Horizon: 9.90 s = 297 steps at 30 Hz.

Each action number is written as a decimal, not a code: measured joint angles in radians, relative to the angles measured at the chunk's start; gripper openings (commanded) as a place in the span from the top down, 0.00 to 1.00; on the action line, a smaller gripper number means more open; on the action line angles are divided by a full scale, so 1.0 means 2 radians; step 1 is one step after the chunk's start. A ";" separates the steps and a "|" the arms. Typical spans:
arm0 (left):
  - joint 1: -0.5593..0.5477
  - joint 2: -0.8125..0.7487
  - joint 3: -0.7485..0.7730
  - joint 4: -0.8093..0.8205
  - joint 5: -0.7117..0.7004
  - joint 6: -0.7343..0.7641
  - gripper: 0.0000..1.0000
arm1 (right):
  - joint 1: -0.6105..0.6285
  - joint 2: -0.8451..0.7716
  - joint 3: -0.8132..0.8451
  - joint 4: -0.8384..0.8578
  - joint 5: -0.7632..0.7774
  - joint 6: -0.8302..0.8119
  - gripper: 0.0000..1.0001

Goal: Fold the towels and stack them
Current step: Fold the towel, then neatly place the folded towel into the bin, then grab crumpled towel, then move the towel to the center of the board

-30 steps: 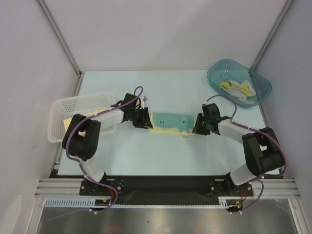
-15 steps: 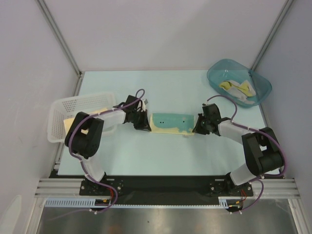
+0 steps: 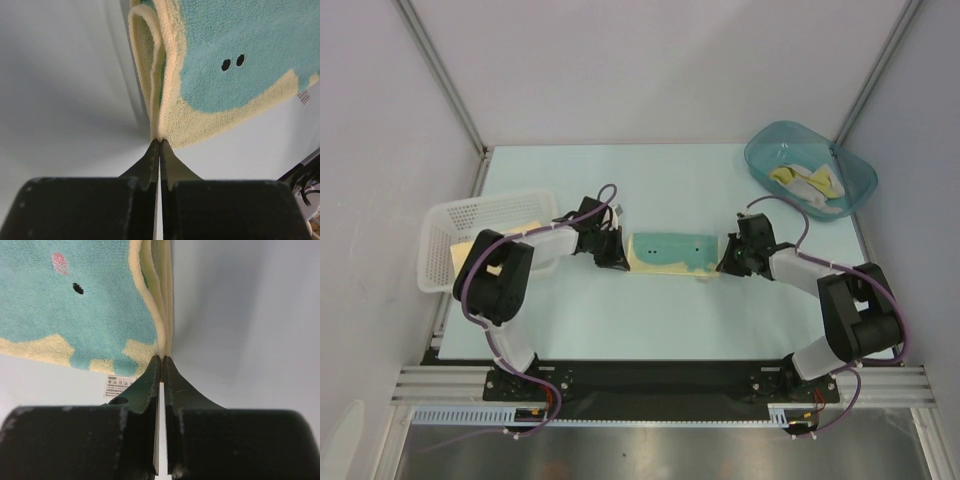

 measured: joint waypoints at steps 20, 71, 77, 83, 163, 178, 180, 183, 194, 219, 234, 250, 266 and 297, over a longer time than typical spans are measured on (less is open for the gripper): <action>0.015 -0.003 0.170 -0.099 -0.015 0.022 0.61 | -0.023 -0.028 0.083 -0.101 -0.044 -0.039 0.74; 0.012 0.010 0.039 0.023 0.008 0.018 0.43 | 0.006 0.147 0.069 0.092 -0.316 -0.035 0.79; 0.004 0.011 0.039 0.039 0.006 0.012 0.42 | 0.005 0.153 0.058 0.117 -0.330 -0.029 0.78; -0.001 0.024 0.039 0.039 0.000 0.008 0.42 | 0.005 0.153 0.058 0.118 -0.331 -0.029 0.78; 0.220 -0.145 0.138 -0.327 -0.468 0.140 1.00 | -0.038 -0.035 0.065 0.014 -0.287 -0.042 0.00; 0.271 -0.125 0.132 -0.250 -0.510 0.167 1.00 | -0.049 -0.027 0.065 0.018 -0.302 -0.050 0.00; 0.275 -0.105 0.132 -0.248 -0.514 0.168 0.99 | -0.051 -0.027 0.065 0.018 -0.302 -0.053 0.00; 0.282 -0.074 0.134 -0.249 -0.523 0.170 0.84 | -0.053 -0.027 0.065 0.017 -0.302 -0.055 0.00; 0.302 0.017 0.243 -0.321 -0.588 0.131 0.33 | -0.055 -0.027 0.065 0.013 -0.294 -0.060 0.00; -0.040 -0.216 0.192 -0.142 -0.241 0.147 0.00 | -0.142 0.083 0.428 -0.120 0.142 -0.082 0.09; -0.037 -0.240 0.135 -0.099 -0.096 0.147 0.11 | -0.262 0.309 0.493 -0.101 0.120 -0.063 0.35; -0.037 -0.238 0.129 -0.093 -0.079 0.144 0.09 | -0.296 0.212 0.566 -0.065 0.008 -0.121 1.00; -0.037 -0.285 0.115 -0.072 -0.074 0.128 0.09 | -0.083 -0.182 0.328 -0.059 -0.141 -0.104 0.99; -0.079 -0.209 0.049 -0.079 -0.078 0.068 0.19 | -0.199 -0.010 0.065 -0.049 0.027 0.027 0.40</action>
